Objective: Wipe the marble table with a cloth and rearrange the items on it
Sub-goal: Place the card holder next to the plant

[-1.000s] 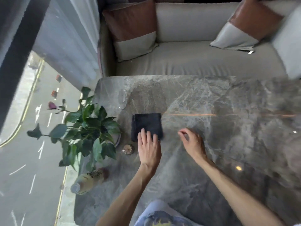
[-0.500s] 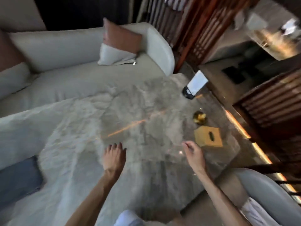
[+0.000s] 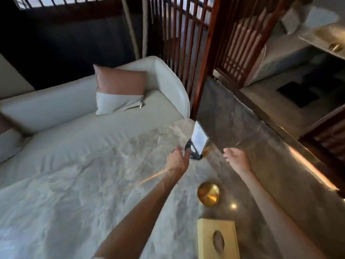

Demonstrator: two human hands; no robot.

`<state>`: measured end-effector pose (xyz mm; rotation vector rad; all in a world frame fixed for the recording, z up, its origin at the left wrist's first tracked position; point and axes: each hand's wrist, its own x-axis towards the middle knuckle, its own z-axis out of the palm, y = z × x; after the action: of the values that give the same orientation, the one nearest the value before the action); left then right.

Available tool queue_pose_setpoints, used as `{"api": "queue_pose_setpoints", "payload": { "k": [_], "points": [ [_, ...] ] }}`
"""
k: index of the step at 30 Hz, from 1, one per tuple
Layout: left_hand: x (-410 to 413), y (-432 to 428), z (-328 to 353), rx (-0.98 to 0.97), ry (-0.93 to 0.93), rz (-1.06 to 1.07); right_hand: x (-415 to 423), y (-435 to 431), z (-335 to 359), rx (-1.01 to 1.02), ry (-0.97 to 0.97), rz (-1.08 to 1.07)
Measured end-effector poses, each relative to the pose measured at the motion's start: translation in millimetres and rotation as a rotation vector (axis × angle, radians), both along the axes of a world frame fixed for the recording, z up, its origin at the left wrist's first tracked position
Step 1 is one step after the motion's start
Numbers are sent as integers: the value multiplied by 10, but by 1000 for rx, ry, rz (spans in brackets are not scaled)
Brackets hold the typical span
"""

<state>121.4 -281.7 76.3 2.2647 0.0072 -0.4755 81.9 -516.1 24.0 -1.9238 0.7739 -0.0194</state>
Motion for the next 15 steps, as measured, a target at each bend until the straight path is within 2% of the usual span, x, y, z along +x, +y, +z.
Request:
{"api": "queue_pose_setpoints", "payload": {
  "k": [5, 11, 15],
  "points": [
    [760, -1013, 247, -195, 172, 71, 630, 18, -362, 536, 269, -37],
    [909, -1216, 137, -276, 356, 69, 700, 342, -648, 707, 293, 20],
    [852, -1015, 156, -221, 306, 88, 619, 495, -630, 791, 236, -31]
  ]
}}
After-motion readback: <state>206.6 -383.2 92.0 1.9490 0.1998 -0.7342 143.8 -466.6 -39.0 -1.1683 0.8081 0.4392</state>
